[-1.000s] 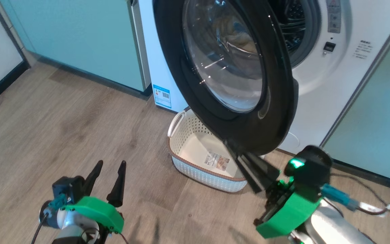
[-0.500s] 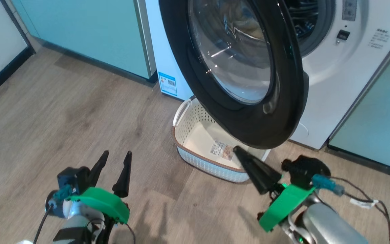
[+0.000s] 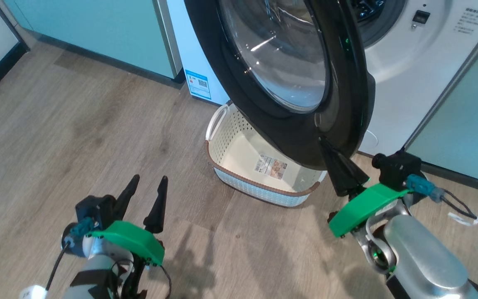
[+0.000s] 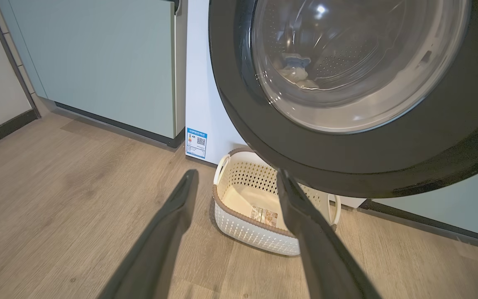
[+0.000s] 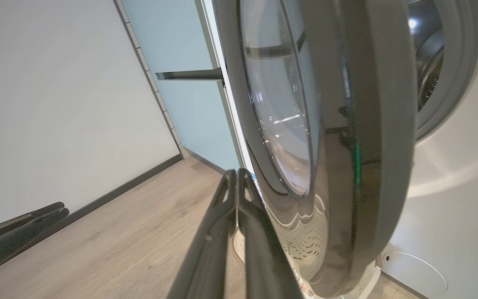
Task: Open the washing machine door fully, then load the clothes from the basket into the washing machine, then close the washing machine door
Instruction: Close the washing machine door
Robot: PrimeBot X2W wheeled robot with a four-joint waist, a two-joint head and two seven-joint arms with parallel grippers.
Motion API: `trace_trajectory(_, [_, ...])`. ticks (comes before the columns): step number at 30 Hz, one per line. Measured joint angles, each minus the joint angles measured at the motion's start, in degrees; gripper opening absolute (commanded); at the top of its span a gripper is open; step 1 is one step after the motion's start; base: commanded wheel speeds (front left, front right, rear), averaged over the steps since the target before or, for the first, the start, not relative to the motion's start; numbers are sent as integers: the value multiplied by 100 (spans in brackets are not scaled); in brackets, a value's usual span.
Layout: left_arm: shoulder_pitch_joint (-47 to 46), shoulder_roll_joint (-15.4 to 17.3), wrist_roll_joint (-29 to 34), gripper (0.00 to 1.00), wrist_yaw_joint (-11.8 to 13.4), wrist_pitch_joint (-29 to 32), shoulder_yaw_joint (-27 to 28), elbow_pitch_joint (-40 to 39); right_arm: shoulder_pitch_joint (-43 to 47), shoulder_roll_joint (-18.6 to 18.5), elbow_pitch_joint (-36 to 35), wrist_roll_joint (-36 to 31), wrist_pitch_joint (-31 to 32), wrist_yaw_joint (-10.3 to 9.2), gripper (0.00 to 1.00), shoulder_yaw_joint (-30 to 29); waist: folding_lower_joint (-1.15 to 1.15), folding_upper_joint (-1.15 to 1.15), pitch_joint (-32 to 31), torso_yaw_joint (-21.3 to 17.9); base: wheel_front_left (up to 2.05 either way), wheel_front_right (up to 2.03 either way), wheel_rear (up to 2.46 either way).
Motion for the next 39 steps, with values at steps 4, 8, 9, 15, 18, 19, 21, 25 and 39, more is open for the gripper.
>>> trace_trajectory(4, [-94, -21, 0, 100, 0, 0, -18, 5, -85, 30, 79, 116, 0, 0, 0, -105, -1, 0, 64, -26, 0, 0, 0])
trace_trajectory(8, [-171, -45, -1, 100, 0, 0, -80, 7, -261, 35, 154, 280, 0, 0, 0, -142, -1, 0, 138, -52, 0, 0, 0])
trace_trajectory(9, [-190, -47, -1, 100, 1, 0, -116, 7, -320, 36, 180, 302, 0, 0, 0, -149, -1, 0, 161, -61, 0, 0, 0])
trace_trajectory(15, [-243, -67, -2, 100, 0, 0, -157, 9, -511, 48, 313, 404, 0, 0, 0, -292, -1, 0, 276, -90, 0, 0, 0])
trace_trajectory(18, [-260, -68, -11, 100, 0, 0, -159, 14, -514, 54, 350, 565, 0, 0, 0, -413, 0, 0, 312, -120, 0, 0, 0])
trace_trajectory(19, [-269, -67, -11, 100, 0, 0, -158, 18, -515, 54, 350, 608, 0, 0, 0, -452, -1, 0, 322, -131, 0, 0, 0])
trace_trajectory(21, [-282, -67, -11, 100, 0, 0, -158, 25, -520, 54, 355, 634, 0, 0, 0, -487, -1, 0, 333, -141, 0, 0, 0])
trace_trajectory(25, [-342, -70, -11, 100, 0, 0, -156, 29, -659, 57, 459, 647, 1, 0, 0, -594, 0, 0, 409, -174, 0, 0, 0])
trace_trajectory(39, [-725, -143, -11, 100, 0, 0, -243, -24, -1930, 62, 1168, 531, 0, 1, 0, -1348, 0, 0, 1067, -259, 0, 0, 0])
